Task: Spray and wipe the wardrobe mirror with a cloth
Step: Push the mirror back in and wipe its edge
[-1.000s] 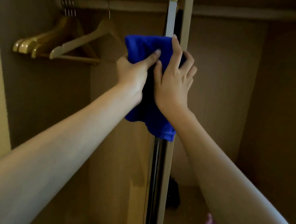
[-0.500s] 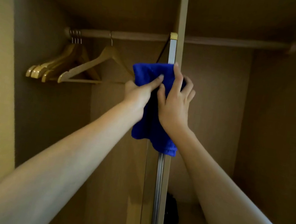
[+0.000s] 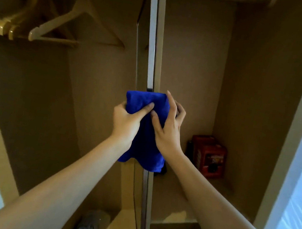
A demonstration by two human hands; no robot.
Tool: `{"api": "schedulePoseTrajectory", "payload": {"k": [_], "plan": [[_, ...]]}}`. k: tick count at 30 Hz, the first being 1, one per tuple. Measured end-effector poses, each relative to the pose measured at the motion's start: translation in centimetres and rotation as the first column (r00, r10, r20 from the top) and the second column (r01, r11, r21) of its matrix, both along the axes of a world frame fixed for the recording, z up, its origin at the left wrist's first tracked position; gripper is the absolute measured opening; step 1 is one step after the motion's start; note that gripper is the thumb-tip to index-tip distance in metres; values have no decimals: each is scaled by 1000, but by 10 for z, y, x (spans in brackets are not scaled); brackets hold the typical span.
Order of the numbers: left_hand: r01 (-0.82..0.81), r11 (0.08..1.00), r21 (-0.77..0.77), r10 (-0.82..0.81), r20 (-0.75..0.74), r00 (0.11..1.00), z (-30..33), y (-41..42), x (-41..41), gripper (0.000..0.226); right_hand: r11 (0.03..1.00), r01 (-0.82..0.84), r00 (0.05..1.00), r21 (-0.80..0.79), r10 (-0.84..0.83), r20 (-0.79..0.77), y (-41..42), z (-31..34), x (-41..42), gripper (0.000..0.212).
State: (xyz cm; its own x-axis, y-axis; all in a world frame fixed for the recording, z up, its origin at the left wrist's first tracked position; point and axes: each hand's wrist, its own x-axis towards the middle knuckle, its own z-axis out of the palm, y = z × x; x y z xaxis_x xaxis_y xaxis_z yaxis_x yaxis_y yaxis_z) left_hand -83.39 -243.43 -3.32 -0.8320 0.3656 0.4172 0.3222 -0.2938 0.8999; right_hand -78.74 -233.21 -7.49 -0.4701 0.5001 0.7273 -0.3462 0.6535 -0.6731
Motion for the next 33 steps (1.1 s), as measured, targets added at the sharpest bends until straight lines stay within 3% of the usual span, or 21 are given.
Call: {"api": "schedulePoseTrajectory", "payload": {"k": [6, 14, 17, 21, 28, 33], "plan": [[94, 995, 12, -95, 38, 995, -21, 14, 31, 18, 939, -126, 983, -319, 162, 89, 26, -17, 40, 104], [227, 974, 23, -223, 303, 927, -53, 91, 61, 47, 852, -212, 921, -479, 338, 194, 107, -44, 93, 92], [279, 960, 3, -259, 383, 887, -74, 122, 72, 54, 829, -180, 917, -530, 336, 214, 145, -62, 112, 76], [299, 952, -66, -240, 447, 862, -106, 159, 88, 23, 870, -94, 909, -485, 273, 314, 193, -94, 137, 67], [336, 931, -141, -182, 620, 764, -179, 206, 103, 19, 909, 70, 886, -411, 133, 444, 252, -162, 172, 55], [410, 897, -164, -186, 703, 687, -225, 236, 100, 52, 925, 163, 850, -343, 45, 525, 279, -201, 178, 49]]}}
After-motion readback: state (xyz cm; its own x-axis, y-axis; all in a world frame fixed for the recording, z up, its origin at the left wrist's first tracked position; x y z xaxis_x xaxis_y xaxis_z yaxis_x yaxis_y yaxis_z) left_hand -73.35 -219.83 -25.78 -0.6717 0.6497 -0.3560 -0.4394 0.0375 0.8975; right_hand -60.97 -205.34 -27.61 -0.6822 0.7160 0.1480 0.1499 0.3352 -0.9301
